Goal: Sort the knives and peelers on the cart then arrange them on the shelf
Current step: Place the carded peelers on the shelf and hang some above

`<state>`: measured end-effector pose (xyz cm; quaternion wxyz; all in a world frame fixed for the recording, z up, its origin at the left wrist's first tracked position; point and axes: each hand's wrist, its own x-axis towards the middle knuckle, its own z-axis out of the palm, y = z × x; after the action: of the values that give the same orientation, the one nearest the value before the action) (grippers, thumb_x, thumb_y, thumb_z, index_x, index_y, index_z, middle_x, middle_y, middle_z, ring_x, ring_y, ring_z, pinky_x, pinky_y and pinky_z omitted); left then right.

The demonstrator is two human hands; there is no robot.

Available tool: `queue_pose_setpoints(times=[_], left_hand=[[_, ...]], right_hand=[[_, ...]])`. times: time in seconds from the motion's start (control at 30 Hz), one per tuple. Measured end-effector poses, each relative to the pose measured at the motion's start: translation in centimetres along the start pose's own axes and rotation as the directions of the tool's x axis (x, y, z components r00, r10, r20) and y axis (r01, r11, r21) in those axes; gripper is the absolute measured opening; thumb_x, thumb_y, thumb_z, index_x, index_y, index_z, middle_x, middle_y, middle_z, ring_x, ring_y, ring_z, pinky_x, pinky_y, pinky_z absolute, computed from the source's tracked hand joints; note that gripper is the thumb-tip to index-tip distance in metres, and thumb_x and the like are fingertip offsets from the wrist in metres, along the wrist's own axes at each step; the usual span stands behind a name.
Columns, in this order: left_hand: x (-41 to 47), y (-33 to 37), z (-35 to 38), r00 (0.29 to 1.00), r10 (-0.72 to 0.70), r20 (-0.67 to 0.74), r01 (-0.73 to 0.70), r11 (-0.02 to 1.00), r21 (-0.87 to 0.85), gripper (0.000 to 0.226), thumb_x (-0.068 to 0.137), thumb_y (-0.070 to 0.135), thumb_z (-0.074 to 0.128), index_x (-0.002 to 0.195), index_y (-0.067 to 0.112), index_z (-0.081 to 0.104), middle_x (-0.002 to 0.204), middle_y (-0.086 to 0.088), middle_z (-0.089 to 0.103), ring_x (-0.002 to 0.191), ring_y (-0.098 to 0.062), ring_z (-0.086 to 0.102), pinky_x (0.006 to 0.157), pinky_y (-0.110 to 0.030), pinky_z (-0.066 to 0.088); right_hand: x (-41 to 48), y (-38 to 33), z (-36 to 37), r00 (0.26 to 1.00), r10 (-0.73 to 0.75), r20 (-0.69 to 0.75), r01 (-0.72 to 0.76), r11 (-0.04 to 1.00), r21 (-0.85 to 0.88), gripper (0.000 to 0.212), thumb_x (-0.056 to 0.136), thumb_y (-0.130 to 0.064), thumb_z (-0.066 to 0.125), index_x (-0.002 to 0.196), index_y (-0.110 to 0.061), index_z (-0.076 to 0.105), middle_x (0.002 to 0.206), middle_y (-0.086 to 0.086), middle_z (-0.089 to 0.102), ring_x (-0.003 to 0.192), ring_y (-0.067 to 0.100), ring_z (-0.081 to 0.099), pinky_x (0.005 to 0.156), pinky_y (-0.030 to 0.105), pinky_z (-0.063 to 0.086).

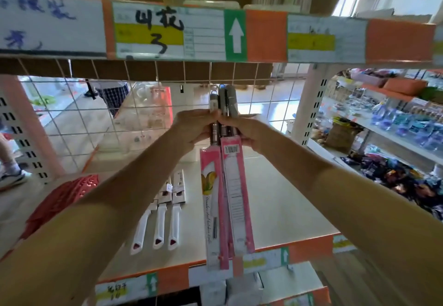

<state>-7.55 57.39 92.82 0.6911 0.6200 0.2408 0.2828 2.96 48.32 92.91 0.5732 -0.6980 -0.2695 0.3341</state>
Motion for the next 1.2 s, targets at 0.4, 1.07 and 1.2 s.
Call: queue_pose_setpoints(times=[0.4,1.07,1.2], left_hand=[[-3.6,2.8,-0.1,0.880,0.465,0.093,-0.474,0.867,0.155,0.035,0.076,-0.002,0.069,0.105,0.016,0.065,0.072,0.019,0.073,0.069,0.004,0.069,0.070,-0.012,0.054],[-8.3,-10.2,-3.3,0.443,0.754,0.485,-0.877,0.253,0.409,0.029,0.080,0.025,0.066,0.107,0.013,0.061,0.099,-0.001,0.071,0.095,-0.005,0.065,0.091,-0.008,0.047],[-9.3,-13.5,-4.1,0.455,0.588,0.669,-0.872,0.143,0.468,0.033,0.078,0.023,0.066,0.109,0.012,0.069,0.109,0.005,0.068,0.096,-0.003,0.066,0.100,-0.008,0.041]], right_hand=[[-2.9,-0.9,-0.3,0.898,-0.427,-0.101,0.426,0.904,-0.032,0.020,0.065,-0.027,0.082,0.081,-0.021,0.071,0.083,-0.001,0.074,0.083,0.020,0.070,0.088,0.042,0.055],[-6.5,12.9,-0.8,0.569,-0.813,0.126,0.780,0.485,-0.395,0.025,0.075,-0.018,0.066,0.094,-0.003,0.073,0.085,-0.003,0.071,0.082,-0.014,0.063,0.073,0.003,0.045],[-7.2,16.4,-0.6,0.570,-0.776,0.270,0.806,0.465,-0.366,0.033,0.089,-0.031,0.058,0.101,-0.001,0.066,0.097,0.009,0.071,0.094,0.001,0.067,0.088,0.010,0.048]])
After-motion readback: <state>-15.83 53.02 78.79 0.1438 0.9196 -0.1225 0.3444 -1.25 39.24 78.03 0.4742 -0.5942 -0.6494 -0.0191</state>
